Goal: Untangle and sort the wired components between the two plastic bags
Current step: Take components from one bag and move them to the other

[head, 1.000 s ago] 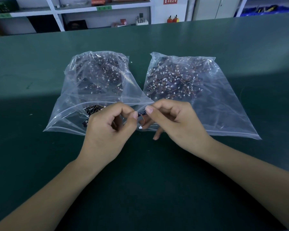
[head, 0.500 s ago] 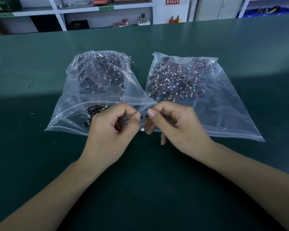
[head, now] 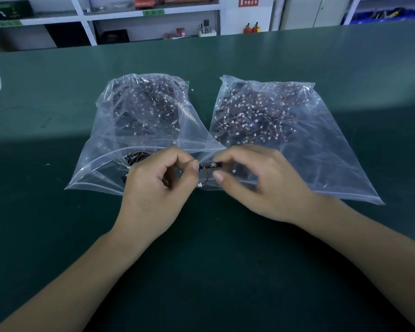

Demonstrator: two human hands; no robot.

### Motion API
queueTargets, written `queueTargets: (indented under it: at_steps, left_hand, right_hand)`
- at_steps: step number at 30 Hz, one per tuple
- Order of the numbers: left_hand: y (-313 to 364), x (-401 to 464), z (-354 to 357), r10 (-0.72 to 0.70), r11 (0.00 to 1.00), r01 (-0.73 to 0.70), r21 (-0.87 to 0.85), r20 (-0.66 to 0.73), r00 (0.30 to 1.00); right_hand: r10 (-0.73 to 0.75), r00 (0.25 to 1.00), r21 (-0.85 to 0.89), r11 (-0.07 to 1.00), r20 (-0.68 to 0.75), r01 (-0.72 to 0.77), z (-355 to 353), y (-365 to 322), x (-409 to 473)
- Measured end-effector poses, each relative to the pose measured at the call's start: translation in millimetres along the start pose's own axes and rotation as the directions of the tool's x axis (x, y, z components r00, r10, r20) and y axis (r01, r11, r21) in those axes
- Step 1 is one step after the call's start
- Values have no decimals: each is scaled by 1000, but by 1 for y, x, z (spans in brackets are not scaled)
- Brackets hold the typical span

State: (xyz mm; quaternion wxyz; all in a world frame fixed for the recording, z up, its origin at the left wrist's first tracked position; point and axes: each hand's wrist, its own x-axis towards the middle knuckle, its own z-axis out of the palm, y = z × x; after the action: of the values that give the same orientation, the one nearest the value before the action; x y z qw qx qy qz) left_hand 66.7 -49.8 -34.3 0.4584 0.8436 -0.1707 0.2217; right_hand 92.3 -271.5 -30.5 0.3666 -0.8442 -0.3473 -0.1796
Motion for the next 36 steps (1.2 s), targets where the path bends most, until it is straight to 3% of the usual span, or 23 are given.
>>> queueTargets:
  at_steps: [3, 6, 11, 18, 24, 32, 36]
  left_hand:
    - [-3, 1, -3, 19, 999, -17, 40, -47, 999]
    - [-4, 2, -4, 85, 993, -80, 87, -60, 995]
    - [-6, 2, -1, 259, 958, -263, 116, 53, 964]
    - [-13, 6, 3, 356, 902, -361, 236, 67, 932]
    - [-4, 8, 9, 543, 732, -518, 443, 79, 836]
    - [-1, 6, 15, 487, 611, -549, 570, 276, 829]
    - [10, 0, 20, 375, 567, -557, 607, 413, 830]
  right_hand:
    - [-50, 984, -258, 962, 171, 93, -12, 10, 4]
    - [-11, 969, -286, 954, 245, 84, -20, 17, 6]
    - [30, 984, -186, 983, 176, 4, -21, 22, 8]
    - [-5, 990, -150, 988, 138, 26, -20, 21, 8]
    - [-8, 992, -149, 989, 123, 26, -21, 18, 7]
    - [-6, 992, -153, 988, 124, 25, -20, 15, 7]
    - [15, 992, -160, 987, 122, 5, -19, 15, 6]
